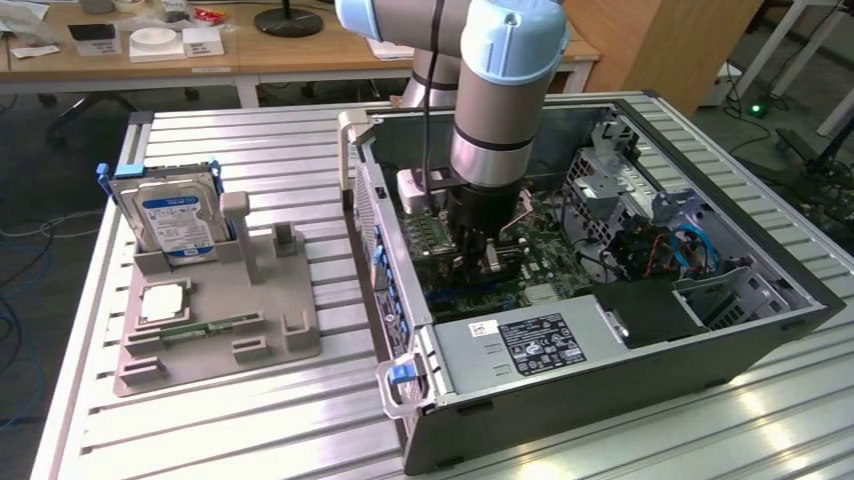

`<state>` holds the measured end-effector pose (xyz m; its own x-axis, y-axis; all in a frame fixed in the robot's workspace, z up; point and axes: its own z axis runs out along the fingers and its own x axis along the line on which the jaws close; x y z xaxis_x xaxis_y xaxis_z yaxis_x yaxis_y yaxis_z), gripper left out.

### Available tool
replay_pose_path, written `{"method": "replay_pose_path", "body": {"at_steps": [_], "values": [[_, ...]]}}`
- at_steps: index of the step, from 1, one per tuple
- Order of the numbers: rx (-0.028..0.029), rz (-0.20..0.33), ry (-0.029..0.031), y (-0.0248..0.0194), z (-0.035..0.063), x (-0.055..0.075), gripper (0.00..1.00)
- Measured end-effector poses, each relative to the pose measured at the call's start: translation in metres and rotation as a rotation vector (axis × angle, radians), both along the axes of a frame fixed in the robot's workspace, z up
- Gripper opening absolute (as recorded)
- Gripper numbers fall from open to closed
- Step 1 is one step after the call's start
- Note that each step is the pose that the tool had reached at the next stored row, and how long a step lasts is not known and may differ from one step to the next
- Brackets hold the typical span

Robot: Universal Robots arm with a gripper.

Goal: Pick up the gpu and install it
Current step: 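Insert the gpu into the slot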

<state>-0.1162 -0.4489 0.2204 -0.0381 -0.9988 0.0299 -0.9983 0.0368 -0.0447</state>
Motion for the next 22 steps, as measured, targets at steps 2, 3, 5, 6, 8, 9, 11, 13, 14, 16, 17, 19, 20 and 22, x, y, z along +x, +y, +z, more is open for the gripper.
{"method": "replay_pose_path", "body": {"at_steps": [2, 3, 5, 6, 8, 9, 11, 13, 14, 16, 17, 19, 20, 22], "values": [[0.0001, 0.0, 0.0, 0.0, 0.0, -0.0002, 0.28], [0.0001, 0.0, 0.0001, 0.0, 0.0, -0.0003, 0.28], [0.0, 0.0, 0.0001, 0.0, 0.0, -0.0003, 0.28], [0.0, 0.0, 0.0002, 0.0, 0.0, -0.0003, 0.28], [-0.0001, 0.0, 0.0001, 0.0, 0.0, -0.0003, 0.28], [0.0, 0.0, 0.0001, 0.0, 0.0, -0.0003, 0.28], [-0.0002, 0.0, 0.0002, -0.0001, -0.0003, -0.0004, 0.28], [-0.0003, 0.0, 0.0003, -0.0001, -0.0005, -0.0005, 0.28], [-0.0002, 0.0, 0.0002, -0.0001, -0.0007, -0.0004, 0.28], [-0.0002, 0.0, 0.0002, -0.0001, -0.001, -0.0005, 0.28], [-0.0001, 0.0, 0.0001, -0.0001, -0.0013, -0.0004, 0.28], [-0.0001, 0.0, 0.0002, 0.0, -0.0025, -0.0005, 0.28], [-0.0004, 0.0, 0.0003, 0.0, -0.003, -0.0004, 0.28], [-0.0005, 0.0, 0.0004, -0.0001, -0.0035, -0.0005, 0.28]]}}
